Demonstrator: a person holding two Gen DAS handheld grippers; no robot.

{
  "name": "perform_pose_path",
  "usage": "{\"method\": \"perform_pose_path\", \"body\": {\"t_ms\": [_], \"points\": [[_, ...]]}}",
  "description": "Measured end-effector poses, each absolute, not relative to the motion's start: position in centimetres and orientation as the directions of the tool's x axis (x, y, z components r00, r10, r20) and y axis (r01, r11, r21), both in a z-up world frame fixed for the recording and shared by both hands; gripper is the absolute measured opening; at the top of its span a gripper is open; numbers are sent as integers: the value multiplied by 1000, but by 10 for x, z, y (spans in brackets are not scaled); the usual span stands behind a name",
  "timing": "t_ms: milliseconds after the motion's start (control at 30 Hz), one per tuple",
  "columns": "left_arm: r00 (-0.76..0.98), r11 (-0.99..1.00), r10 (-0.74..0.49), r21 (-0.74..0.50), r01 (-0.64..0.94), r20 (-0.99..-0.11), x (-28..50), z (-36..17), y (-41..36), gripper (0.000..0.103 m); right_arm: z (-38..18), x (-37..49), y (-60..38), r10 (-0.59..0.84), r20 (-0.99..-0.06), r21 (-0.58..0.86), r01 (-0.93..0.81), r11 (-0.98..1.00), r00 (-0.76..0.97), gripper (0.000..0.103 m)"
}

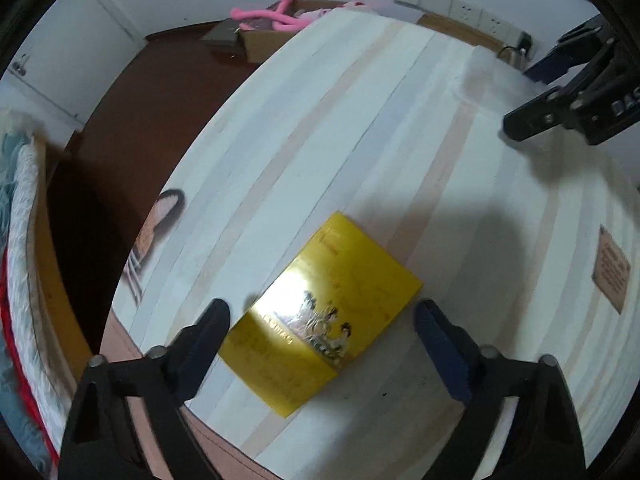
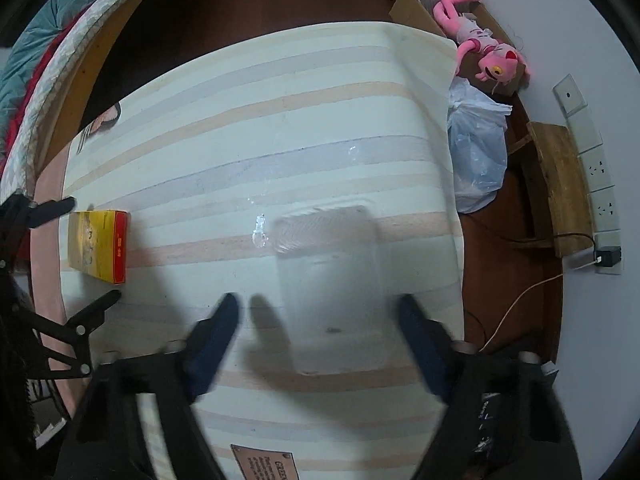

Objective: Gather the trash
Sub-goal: 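Grasp the yellow cigarette box with the left tool while the right tool grasps the clear plastic container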

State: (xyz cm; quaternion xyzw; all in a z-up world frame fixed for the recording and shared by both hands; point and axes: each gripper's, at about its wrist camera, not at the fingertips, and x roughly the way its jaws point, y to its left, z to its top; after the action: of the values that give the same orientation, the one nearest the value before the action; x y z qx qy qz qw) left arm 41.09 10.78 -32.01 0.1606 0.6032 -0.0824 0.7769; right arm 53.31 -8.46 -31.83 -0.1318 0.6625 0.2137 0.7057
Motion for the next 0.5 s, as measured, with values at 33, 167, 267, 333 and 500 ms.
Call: {"method": "perform_pose_path", "body": {"t_ms": [33, 167, 267, 333, 500], "points": [[264, 938, 56, 141, 316, -963, 411, -318, 107, 76, -317, 531, -84, 132, -991, 100, -478, 873, 34, 67], [270, 949, 62, 141, 283, -961, 405, -313, 99, 60, -313, 522, -82, 130, -991, 99, -479, 872, 31, 55], [239, 981, -5, 41, 187, -971, 398, -305, 99, 51, -313, 508, -77, 125, -992, 108, -495, 862, 2, 55], [269, 985, -13, 34, 171, -963, 392, -296, 98, 51, -311, 497, -74, 132, -991, 122, -512, 850, -16, 55], [268, 956, 33, 108, 272, -963, 397, -294, 98, 56, -313, 494, -71, 114, -993, 113, -515, 850, -29, 55]]}}
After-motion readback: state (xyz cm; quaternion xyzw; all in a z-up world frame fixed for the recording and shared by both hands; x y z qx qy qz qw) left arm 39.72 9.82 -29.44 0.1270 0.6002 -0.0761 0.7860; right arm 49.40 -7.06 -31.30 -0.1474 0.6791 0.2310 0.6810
